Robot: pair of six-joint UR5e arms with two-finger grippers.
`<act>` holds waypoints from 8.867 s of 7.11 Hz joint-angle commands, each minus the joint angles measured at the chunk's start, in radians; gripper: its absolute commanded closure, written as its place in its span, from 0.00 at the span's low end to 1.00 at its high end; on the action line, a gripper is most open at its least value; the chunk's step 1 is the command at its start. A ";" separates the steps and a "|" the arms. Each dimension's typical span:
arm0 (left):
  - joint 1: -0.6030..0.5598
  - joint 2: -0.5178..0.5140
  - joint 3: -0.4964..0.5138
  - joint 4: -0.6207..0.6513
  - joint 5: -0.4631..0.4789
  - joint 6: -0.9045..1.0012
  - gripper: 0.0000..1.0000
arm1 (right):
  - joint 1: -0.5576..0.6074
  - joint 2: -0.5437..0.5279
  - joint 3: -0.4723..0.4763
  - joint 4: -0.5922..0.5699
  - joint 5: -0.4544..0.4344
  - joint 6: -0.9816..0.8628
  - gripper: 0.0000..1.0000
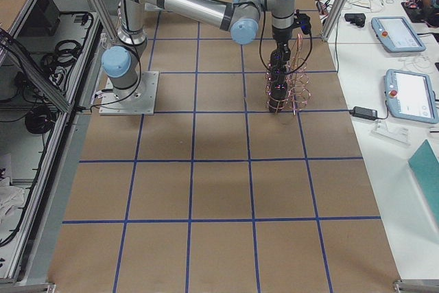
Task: Take wine from basket and place on tray
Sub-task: 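Grasp the neck of a dark wine bottle with the right gripper, then lift the bottle out of the rack and carry it toward the table center, then lower the bottle upright onto the table and open the right gripper, then raise the right gripper back toward the rack while the left arm reaches toward the bottle, then lower the left gripper over the bottle neck and close it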
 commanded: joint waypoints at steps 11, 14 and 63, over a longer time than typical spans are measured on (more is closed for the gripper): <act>0.000 0.009 0.000 -0.002 0.002 0.006 0.00 | 0.041 -0.236 -0.198 0.512 -0.057 -0.072 1.00; 0.002 0.026 -0.002 -0.005 0.005 0.009 0.00 | 0.271 -0.213 -0.178 0.525 0.015 0.370 1.00; -0.462 -0.092 -0.195 0.247 -0.011 -0.514 0.45 | 0.181 -0.282 0.032 0.446 0.038 0.184 0.00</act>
